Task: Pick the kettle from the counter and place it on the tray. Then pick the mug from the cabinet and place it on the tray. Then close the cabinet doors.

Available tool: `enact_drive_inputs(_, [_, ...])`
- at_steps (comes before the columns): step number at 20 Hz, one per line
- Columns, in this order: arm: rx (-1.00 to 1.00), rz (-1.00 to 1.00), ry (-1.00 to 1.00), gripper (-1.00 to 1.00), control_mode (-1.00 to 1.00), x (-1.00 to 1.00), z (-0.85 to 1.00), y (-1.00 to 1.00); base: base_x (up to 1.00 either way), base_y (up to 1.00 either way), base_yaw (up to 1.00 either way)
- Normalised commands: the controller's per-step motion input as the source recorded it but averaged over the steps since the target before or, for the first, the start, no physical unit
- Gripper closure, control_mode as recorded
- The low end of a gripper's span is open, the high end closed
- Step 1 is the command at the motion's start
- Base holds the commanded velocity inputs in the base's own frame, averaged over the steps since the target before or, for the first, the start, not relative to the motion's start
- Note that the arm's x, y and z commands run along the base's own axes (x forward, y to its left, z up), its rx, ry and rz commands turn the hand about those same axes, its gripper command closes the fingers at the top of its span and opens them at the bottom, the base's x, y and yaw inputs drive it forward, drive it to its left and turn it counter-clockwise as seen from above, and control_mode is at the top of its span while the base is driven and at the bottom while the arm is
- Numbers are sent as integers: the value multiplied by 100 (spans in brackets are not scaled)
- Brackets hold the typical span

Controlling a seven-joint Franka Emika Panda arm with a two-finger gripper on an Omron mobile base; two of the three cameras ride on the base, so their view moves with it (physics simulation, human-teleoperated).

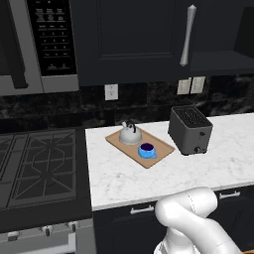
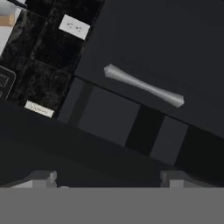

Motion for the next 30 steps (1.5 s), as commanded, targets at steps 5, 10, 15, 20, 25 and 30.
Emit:
enact_drive_inputs(5, [-7, 2, 8, -100, -100, 100, -9, 26, 0, 0, 0])
enact_drive_inputs(10, [-6, 1, 11, -100, -100, 100, -13, 22, 0, 0, 0])
enact_drive_inputs(15, [-5, 1, 6, -100, -100, 100, -13, 13, 0, 0, 0])
enact_drive_inputs(20, [-8, 0, 2, -100, -100, 99, -9, 10, 0, 0, 0])
enact_drive_inputs(25, [-16, 0, 0, -100, -100, 78, -12, 4, 0, 0, 0])
enact_drive_inputs(30, [-15, 0, 0, -100, -100, 75, -16, 0, 0, 0, 0])
